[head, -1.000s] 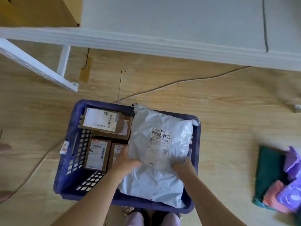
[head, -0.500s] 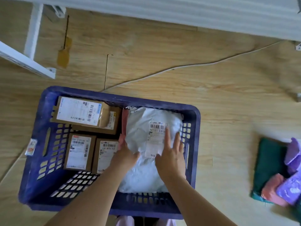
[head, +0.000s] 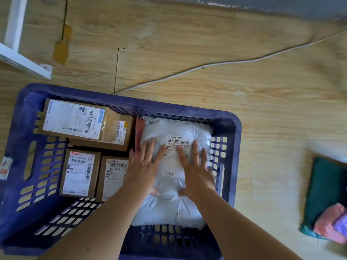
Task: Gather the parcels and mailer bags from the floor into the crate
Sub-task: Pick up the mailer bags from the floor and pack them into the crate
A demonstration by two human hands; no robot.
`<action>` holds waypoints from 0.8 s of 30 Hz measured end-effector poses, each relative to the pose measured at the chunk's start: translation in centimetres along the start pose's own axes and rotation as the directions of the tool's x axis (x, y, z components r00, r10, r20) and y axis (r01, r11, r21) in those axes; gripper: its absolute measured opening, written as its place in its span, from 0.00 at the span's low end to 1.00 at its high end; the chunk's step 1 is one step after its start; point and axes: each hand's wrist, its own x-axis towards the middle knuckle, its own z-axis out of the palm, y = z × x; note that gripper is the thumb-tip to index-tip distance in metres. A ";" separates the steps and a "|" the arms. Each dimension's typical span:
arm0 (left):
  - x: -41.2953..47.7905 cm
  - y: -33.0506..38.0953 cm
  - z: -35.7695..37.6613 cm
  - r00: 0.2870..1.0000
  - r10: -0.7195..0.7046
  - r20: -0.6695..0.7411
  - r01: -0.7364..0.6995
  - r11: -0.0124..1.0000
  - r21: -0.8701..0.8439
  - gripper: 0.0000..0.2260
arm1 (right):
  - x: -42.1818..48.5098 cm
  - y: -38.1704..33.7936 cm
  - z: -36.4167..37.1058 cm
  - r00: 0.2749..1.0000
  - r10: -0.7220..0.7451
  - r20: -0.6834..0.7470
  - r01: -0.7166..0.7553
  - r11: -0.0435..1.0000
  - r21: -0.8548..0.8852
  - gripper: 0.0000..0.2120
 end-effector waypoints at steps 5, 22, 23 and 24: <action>1.2 0.2 0.8 0.998 -0.036 0.058 0.035 0.999 0.013 0.63 | 1.9 -0.2 0.6 0.998 0.001 0.070 0.003 0.998 -0.064 0.66; -7.6 3.2 -11.9 0.997 0.018 -0.081 -0.019 1.000 -0.010 0.35 | -9.2 2.5 -9.6 0.982 -0.050 -0.180 0.108 0.938 0.329 0.32; -8.8 3.7 -13.4 0.994 0.036 -0.099 -0.037 0.999 -0.010 0.33 | -10.6 2.8 -10.7 0.979 -0.039 -0.200 0.107 0.933 0.343 0.31; -10.1 4.2 -14.9 0.991 0.056 -0.121 -0.058 0.998 -0.009 0.32 | -12.2 3.1 -12.0 0.977 -0.028 -0.211 0.103 0.930 0.354 0.30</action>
